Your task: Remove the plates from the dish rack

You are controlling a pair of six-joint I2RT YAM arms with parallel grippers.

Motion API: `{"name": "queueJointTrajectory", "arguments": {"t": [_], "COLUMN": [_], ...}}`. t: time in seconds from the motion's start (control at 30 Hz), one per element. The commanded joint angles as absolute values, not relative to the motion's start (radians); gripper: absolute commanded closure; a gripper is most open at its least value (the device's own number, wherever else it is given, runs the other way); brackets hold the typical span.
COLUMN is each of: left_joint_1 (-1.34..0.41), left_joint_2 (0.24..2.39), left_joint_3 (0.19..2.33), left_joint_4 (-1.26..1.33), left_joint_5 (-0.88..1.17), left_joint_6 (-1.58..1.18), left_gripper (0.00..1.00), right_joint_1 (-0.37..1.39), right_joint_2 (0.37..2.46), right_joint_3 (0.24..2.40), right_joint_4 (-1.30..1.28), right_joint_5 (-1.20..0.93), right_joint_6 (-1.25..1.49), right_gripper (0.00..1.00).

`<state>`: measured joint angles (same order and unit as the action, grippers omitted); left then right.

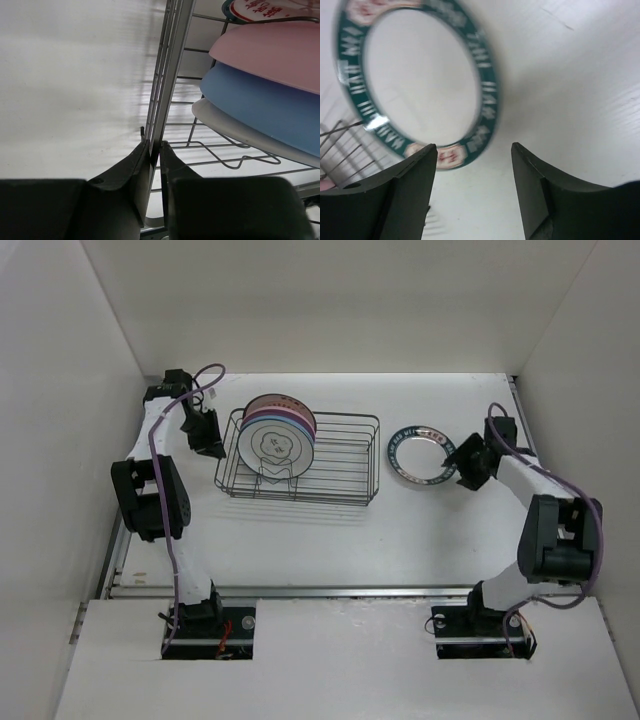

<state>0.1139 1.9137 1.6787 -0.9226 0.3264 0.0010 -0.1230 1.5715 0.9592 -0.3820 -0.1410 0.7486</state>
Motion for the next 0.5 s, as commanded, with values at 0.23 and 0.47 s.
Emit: {"name": "queueJointTrajectory", "arguments": {"t": [0.23,0.47], "left_joint_1": [0.132,0.132], "left_joint_2": [1.950,1.977], "left_joint_3": [1.646,1.657], "left_joint_4": [-1.025,-1.045], "left_joint_5": [0.327,0.288], "left_joint_6": [-0.002,-0.002], "left_gripper": [0.65,1.00], "right_joint_1": [0.495,0.701], "right_joint_2": [1.451,1.742], "right_joint_3": [1.353,1.615], "right_joint_4": [-0.364,-0.341], "right_joint_5": [0.198,-0.080], "right_joint_6": [0.323,0.135], "right_gripper": [0.37,0.50]}}
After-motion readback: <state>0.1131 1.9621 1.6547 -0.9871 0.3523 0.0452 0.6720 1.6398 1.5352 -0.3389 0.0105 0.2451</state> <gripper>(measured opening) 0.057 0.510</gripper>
